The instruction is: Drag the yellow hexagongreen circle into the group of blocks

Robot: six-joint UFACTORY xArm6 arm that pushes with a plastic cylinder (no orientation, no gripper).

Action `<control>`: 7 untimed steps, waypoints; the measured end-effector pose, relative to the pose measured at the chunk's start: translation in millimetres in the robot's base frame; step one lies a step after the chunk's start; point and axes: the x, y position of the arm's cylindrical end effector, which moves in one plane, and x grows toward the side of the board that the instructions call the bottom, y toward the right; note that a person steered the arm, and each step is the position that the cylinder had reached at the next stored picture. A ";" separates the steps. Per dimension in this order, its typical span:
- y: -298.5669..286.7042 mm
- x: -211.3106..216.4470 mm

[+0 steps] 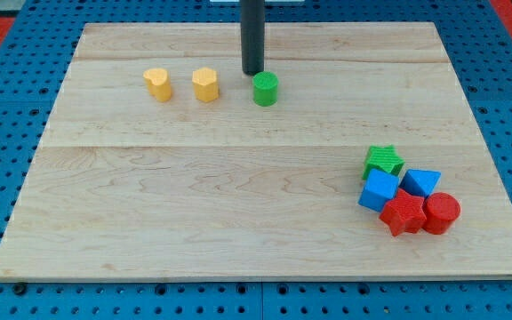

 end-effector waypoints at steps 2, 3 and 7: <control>62.8 105.5; 94.8 154.3; -91.1 61.6</control>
